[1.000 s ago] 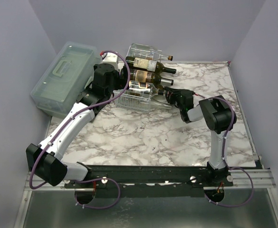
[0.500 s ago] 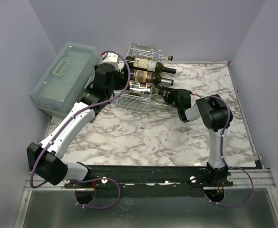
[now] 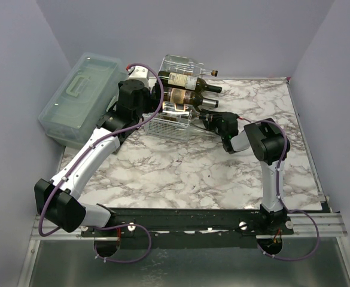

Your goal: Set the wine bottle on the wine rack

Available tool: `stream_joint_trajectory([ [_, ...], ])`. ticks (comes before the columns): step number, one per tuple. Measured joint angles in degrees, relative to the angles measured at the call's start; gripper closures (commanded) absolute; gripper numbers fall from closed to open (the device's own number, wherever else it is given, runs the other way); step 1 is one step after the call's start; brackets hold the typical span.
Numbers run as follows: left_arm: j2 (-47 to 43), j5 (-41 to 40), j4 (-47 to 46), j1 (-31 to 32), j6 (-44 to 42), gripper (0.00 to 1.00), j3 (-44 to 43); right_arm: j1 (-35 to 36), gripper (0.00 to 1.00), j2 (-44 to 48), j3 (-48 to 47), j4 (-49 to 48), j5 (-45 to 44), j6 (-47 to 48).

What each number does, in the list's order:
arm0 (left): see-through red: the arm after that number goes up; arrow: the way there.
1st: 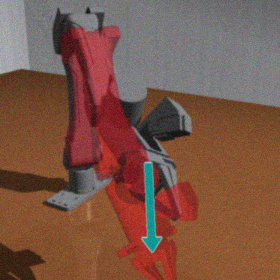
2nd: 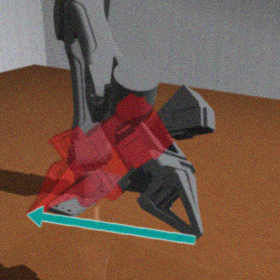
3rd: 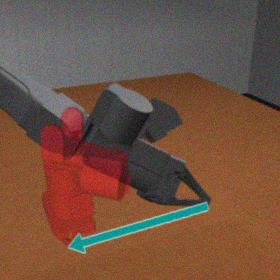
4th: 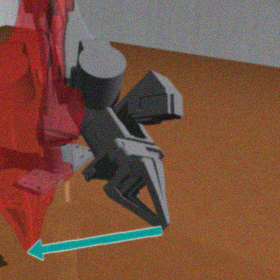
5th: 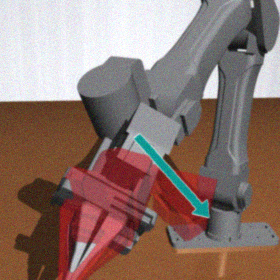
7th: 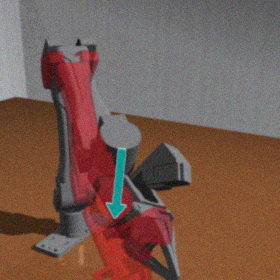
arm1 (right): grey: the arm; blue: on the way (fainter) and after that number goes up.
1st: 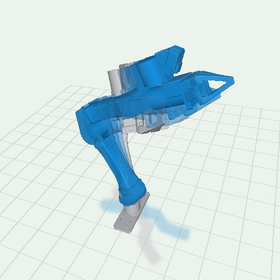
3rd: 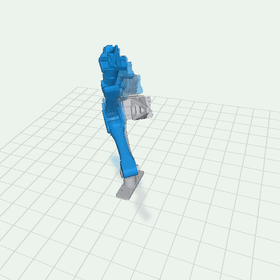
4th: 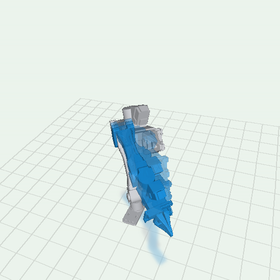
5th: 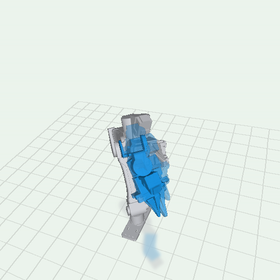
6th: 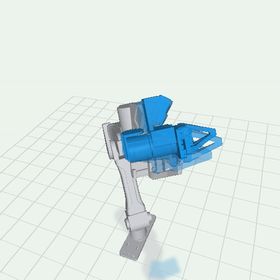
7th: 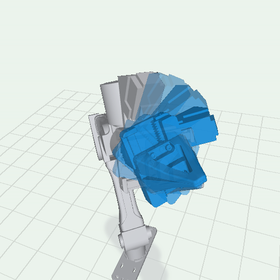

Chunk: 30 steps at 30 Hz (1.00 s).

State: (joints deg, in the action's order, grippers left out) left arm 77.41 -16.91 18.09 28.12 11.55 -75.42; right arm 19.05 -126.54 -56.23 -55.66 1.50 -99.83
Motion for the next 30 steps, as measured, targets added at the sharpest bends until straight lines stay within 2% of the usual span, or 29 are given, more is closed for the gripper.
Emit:
stream_joint_trajectory([
  [14, 0.0, 0.6, 0.0, 0.0, 0.0, 0.04, 0.0, 0.4, 0.3, 1.9, 2.1, -0.4, 0.0, 0.9],
  [23, 0.0, 0.8, 0.0, 0.0, 0.1, 0.04, 0.0, 0.3, 0.16, 5.9, 6.1, 1.1, -1.4, 2.1],
  [30, 0.0, 0.8, 0.0, 0.0, 0.1, 0.04, 0.0, -0.4, 0.13, 7.9, 8.7, 1.2, -1.9, 3.3],
])
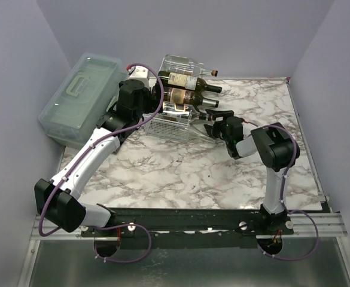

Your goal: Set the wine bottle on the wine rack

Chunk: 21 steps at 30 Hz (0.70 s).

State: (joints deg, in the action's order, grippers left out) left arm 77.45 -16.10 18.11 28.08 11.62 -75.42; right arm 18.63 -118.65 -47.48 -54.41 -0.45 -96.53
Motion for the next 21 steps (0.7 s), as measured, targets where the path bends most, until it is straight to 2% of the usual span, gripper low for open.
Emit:
stream_joint_trajectory([
  [14, 0.0, 0.0, 0.0, 0.0, 0.0, 0.04, 0.0, -5.7, 0.11, 4.4, 5.2, 1.9, 1.2, 6.3],
  [21, 0.0, 0.1, 0.0, 0.0, 0.0, 0.04, 0.0, -7.4, 0.07, 9.3, 6.8, 6.9, 1.9, 12.3],
])
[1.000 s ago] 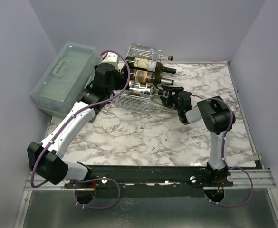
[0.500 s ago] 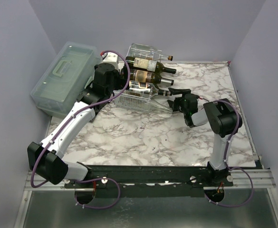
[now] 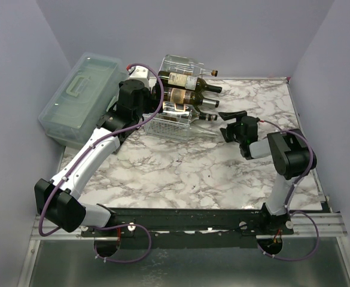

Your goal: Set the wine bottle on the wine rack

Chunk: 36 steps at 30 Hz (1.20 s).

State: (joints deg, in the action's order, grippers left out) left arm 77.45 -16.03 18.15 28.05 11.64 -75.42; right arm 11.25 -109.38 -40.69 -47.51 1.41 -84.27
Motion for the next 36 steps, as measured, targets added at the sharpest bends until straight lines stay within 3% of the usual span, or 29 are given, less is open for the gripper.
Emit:
stream_joint_trajectory([
  [7, 0.0, 0.1, 0.1, 0.0, 0.1, 0.04, 0.0, -2.7, 0.08, 6.3, 1.6, 7.0, 0.8, 6.6],
  [13, 0.0, 0.4, 0.2, 0.0, 0.6, 0.04, 0.0, -3.1, 0.17, 10.5, 2.8, 12.1, 3.8, 11.3],
  [15, 0.0, 0.5, 0.2, 0.0, 0.8, 0.04, 0.0, -3.1, 0.26, 12.0, 3.7, 13.5, 4.7, 12.1],
  [18, 0.0, 0.9, 0.3, 0.0, 1.1, 0.04, 0.0, -3.0, 0.48, 14.3, 4.8, 15.1, 6.1, 13.0],
  [36, 0.0, 1.7, 0.4, 0.0, 1.4, 0.04, 0.0, 1.9, 0.5, 15.8, 6.4, 16.1, 8.9, 11.5],
])
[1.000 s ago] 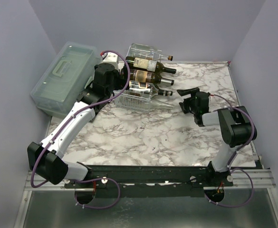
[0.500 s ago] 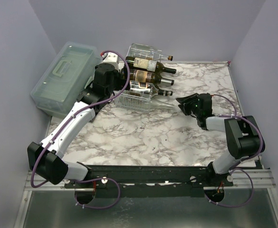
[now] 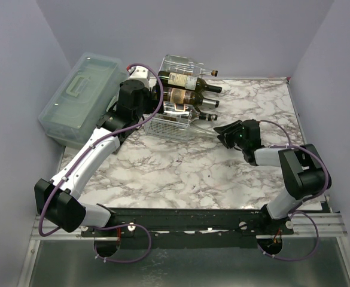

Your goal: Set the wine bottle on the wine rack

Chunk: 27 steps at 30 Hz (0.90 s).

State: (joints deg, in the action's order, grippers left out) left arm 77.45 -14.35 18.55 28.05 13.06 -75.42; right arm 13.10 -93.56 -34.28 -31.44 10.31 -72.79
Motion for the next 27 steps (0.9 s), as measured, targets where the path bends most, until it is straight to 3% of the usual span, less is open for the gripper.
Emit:
stream_joint_trajectory([
  [13, -0.1, 0.0, 0.0, 0.0, 0.0, 0.04, 0.0, 2.7, 0.46, -3.0, -2.1, -0.6, -0.6, -0.6],
  [21, -0.6, 0.0, 0.0, 0.0, 0.0, 0.04, 0.0, 2.7, 0.25, 1.9, -2.4, 7.3, -5.5, 4.2],
  [27, -1.4, 0.0, 0.0, -0.1, 0.0, 0.04, 0.0, 2.7, 0.15, 9.2, -5.1, 16.3, -11.2, 10.6],
])
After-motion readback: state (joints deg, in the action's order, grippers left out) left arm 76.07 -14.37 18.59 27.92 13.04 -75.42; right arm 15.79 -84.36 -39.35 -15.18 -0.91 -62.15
